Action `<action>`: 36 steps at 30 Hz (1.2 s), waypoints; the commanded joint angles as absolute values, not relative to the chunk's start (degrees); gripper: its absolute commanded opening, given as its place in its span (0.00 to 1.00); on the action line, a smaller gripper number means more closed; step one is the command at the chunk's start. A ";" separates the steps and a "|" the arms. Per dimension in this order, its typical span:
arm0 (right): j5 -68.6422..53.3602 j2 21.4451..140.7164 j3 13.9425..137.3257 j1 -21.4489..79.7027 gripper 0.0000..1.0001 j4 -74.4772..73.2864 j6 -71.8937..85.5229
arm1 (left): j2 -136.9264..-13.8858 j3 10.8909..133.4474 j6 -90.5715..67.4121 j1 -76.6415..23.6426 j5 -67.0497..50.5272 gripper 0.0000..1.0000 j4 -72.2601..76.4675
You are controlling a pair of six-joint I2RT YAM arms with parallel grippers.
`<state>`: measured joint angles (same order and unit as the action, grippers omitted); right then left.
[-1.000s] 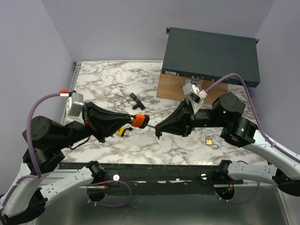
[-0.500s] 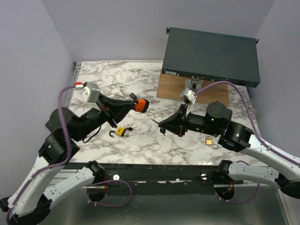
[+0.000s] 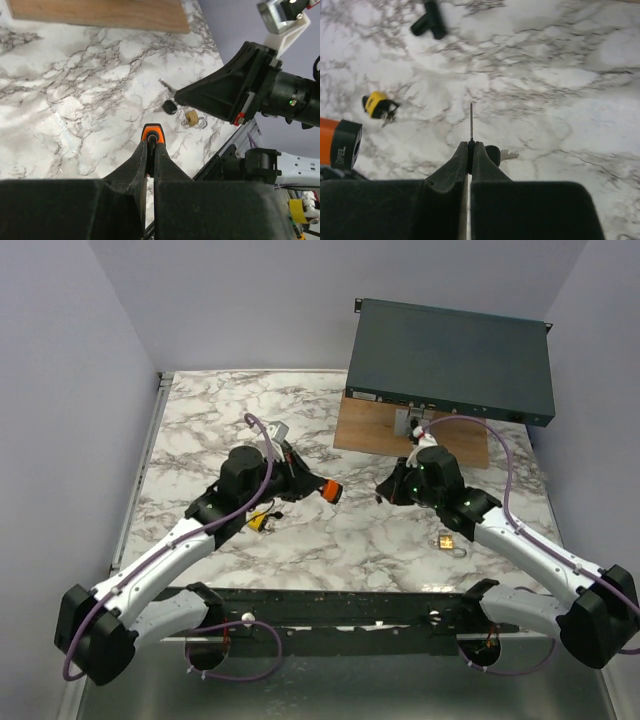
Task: Lock with the key
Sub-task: Place the lock at the center of the board.
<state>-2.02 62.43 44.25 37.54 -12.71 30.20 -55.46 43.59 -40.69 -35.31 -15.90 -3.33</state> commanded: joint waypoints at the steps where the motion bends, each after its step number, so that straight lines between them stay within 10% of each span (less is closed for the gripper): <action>1: -1.86 63.28 42.23 30.95 0.01 -9.49 35.00 | -63.84 41.87 -48.24 -35.20 -18.82 0.00 14.14; 14: 10.15 67.63 42.80 28.78 0.01 -11.48 37.72 | -100.66 51.83 -59.15 -38.50 -19.38 0.00 33.68; 27: 12.94 73.31 39.60 28.32 0.01 -7.47 39.42 | -110.15 56.92 -58.63 -40.79 -13.71 0.01 25.64; 36: 11.35 77.54 39.02 28.37 0.01 -5.63 39.04 | -109.79 57.56 -56.84 -41.09 -9.63 0.41 17.25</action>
<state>10.85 76.05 39.83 28.75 -8.16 38.92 -109.93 56.36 -58.24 -40.71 -13.23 21.74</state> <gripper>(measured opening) 0.022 0.290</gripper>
